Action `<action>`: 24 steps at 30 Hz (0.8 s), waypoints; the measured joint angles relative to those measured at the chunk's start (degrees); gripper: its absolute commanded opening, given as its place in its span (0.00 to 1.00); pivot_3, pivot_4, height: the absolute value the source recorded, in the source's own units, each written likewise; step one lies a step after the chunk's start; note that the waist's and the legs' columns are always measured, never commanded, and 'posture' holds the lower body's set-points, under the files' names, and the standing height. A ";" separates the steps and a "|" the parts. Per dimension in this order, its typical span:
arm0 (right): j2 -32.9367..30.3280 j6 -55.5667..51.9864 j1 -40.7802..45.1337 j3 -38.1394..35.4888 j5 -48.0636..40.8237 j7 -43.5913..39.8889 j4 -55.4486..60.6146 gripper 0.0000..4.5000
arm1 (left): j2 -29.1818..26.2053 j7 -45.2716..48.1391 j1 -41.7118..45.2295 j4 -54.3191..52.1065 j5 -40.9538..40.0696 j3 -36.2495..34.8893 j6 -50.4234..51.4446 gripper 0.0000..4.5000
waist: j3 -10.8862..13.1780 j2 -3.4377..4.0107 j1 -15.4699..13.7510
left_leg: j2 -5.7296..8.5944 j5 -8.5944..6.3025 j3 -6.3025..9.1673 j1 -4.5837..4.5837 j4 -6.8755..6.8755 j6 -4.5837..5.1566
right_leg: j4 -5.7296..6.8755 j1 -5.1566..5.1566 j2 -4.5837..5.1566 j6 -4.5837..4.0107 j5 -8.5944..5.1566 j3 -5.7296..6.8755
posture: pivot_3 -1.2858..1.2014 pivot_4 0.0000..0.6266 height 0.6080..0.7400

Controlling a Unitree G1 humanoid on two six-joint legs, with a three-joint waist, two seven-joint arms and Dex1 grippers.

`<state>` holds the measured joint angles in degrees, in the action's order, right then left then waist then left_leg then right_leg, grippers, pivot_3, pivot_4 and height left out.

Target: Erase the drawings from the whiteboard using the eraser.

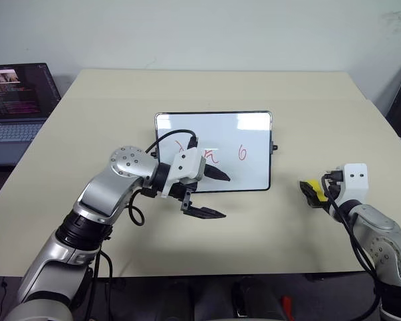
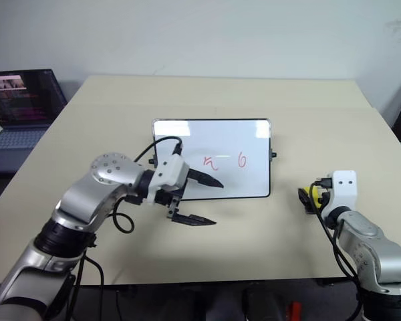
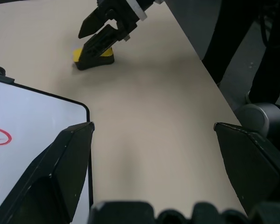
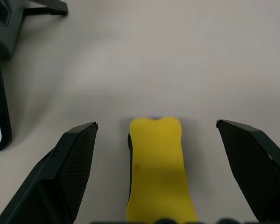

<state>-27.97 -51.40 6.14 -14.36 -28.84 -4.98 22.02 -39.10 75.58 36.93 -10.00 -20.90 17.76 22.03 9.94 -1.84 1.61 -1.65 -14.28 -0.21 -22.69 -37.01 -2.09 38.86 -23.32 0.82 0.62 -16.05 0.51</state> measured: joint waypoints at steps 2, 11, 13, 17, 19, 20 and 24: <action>0.34 0.45 0.21 0.00 0.65 -0.56 -1.16 0.99 | 0.04 0.00 0.00 0.00 0.06 0.00 0.00 1.00 | 0.00 0.00 -0.01 | 0.00 0.00 0.00 0.00 0.00 0.00 | 0.00 0.00 0.00 0.00 0.00 -0.01 | 0.52 0.24 1.00; 0.94 0.99 1.69 0.00 1.93 -3.21 -4.51 0.99 | 0.51 -0.04 0.00 0.00 0.80 0.00 0.00 1.00 | 0.00 0.00 -0.04 | 0.00 0.00 0.00 0.00 -0.01 0.00 | 0.01 0.00 0.00 -0.01 0.01 -0.02 | 0.52 0.24 1.00; 0.93 0.99 1.69 0.00 2.42 -3.83 -4.84 0.99 | 0.65 -0.13 0.00 0.00 0.87 0.00 0.00 1.00 | 0.00 0.00 -0.04 | -0.01 0.00 -0.01 0.00 -0.01 0.00 | 0.02 0.00 0.01 -0.01 0.01 -0.04 | 0.52 0.24 1.00; 0.93 1.04 1.70 0.00 3.05 -4.81 -5.54 0.99 | 1.23 -0.73 0.00 -0.01 0.96 0.00 0.00 1.00 | 0.00 0.00 -0.03 | 0.00 0.00 0.00 0.00 -0.01 0.00 | 0.02 0.00 0.01 -0.01 0.01 -0.02 | 0.52 0.24 1.00; 0.95 1.09 1.70 0.00 3.40 -5.08 -6.39 0.99 | 1.23 -1.10 0.00 -0.01 1.00 0.00 0.00 1.00 | 0.00 0.00 -0.03 | 0.00 0.00 0.00 0.01 -0.01 0.00 | 0.02 0.00 0.01 -0.02 0.01 -0.03 | 0.52 0.24 1.00; 0.95 1.11 1.70 0.00 3.60 -5.11 -6.78 0.99 | 1.23 -1.21 0.00 -0.01 1.02 0.00 0.00 1.00 | 0.00 0.00 -0.03 | -0.01 0.00 0.01 0.01 -0.01 0.00 | 0.02 0.00 0.01 -0.02 0.01 -0.02 | 0.52 0.24 1.00; 0.98 1.68 1.79 -0.01 4.40 -5.40 -7.61 0.91 | 1.34 -1.81 -0.01 -0.02 1.41 -0.01 -0.22 1.00 | 0.00 0.00 -0.03 | 0.00 0.00 0.00 0.01 -0.02 0.00 | 0.03 0.00 0.01 -0.02 0.01 -0.03 | 0.52 0.24 1.00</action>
<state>-27.00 -49.72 7.93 -14.37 -24.44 -10.38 14.41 -37.75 73.76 36.92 -10.02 -19.49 17.75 21.81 9.94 -1.84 1.58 -1.65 -14.28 -0.21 -22.68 -37.02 -2.09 38.88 -23.32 0.83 0.59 -16.03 0.48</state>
